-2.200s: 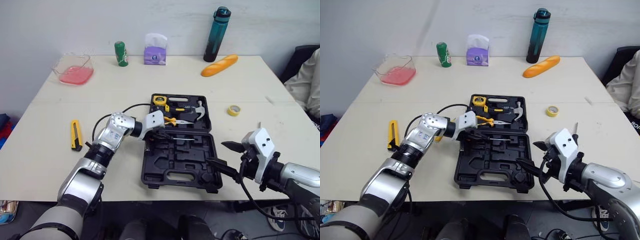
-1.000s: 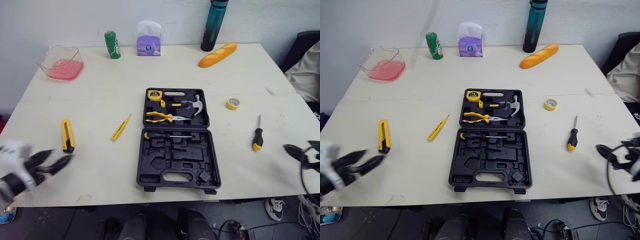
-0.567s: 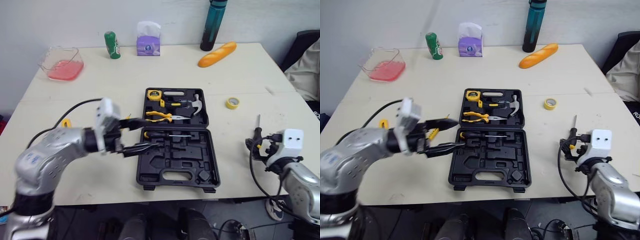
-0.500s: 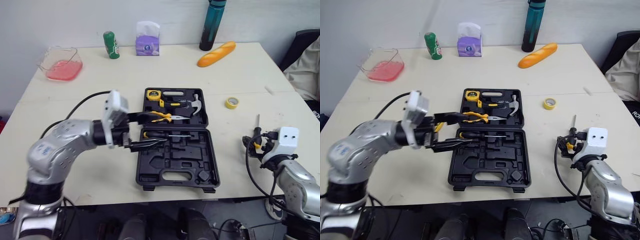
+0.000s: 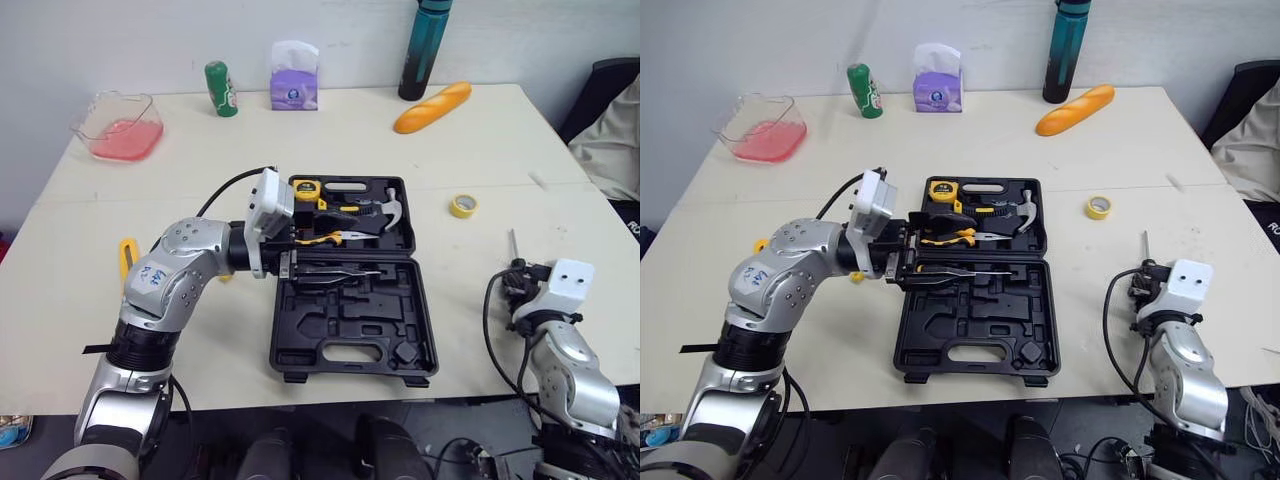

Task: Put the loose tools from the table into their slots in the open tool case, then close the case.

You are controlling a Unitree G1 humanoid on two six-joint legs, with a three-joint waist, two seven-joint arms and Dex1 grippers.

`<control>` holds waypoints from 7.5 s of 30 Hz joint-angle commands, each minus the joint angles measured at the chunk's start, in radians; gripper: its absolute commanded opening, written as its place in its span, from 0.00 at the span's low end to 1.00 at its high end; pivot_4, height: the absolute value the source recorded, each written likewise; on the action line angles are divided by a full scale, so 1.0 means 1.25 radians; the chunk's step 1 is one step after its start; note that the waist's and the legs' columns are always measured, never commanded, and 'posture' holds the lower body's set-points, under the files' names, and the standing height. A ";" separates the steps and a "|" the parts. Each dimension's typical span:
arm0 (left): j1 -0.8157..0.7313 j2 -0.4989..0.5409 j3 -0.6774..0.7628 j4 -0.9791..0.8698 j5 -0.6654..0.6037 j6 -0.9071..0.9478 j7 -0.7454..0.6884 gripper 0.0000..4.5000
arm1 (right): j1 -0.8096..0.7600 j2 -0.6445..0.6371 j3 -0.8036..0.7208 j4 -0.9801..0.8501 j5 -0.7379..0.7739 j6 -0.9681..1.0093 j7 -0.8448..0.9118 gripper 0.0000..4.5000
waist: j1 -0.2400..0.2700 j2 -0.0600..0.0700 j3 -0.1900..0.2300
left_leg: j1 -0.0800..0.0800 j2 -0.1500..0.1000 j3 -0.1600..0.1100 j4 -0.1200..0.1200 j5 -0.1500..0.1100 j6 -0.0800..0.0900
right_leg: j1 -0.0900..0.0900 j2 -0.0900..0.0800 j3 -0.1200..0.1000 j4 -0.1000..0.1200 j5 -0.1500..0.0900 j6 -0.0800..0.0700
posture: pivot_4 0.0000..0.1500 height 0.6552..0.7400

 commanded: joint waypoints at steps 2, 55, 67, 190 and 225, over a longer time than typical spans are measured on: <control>0.030 0.064 0.033 -0.042 -0.014 0.019 -0.030 1.00 | -0.016 -0.129 0.034 -0.129 0.111 0.059 0.209 0.26 | -0.007 0.001 0.001 | 0.001 0.001 0.001 0.000 0.000 0.000 | 0.000 0.000 0.001 0.000 0.000 0.000 | 1.00 0.99; 0.078 0.178 -0.002 0.007 0.104 -0.057 -0.153 1.00 | -0.397 -0.182 0.432 0.089 0.063 0.042 0.756 0.69 | 0.001 -0.003 0.004 | -0.014 0.003 -0.001 0.012 -0.002 0.001 | -0.011 0.001 -0.011 0.008 0.000 -0.002 | 1.00 0.99; 0.067 0.159 -0.010 0.032 0.121 -0.073 -0.156 1.00 | -0.354 -0.204 0.571 0.180 -0.075 0.017 0.769 0.01 | -0.001 -0.003 0.004 | -0.013 0.003 -0.001 0.012 -0.002 0.001 | -0.011 0.001 -0.010 0.008 0.000 -0.002 | 1.00 0.99; -0.119 0.139 -0.286 0.132 0.434 -0.120 -0.142 0.12 | -0.001 -0.392 0.188 -0.429 0.315 0.213 0.486 1.00 | 0.024 -0.011 0.005 | -0.012 0.005 -0.001 0.013 -0.004 -0.002 | -0.012 0.002 -0.012 0.012 -0.004 -0.008 | 1.00 0.99; -0.026 0.014 -0.116 0.280 0.307 -0.213 -0.192 0.02 | -0.046 -0.395 0.226 -0.384 0.286 0.178 0.513 1.00 | 0.023 -0.011 0.005 | -0.013 0.005 -0.002 0.016 -0.004 -0.001 | -0.011 0.002 -0.011 0.013 -0.003 -0.006 | 1.00 0.99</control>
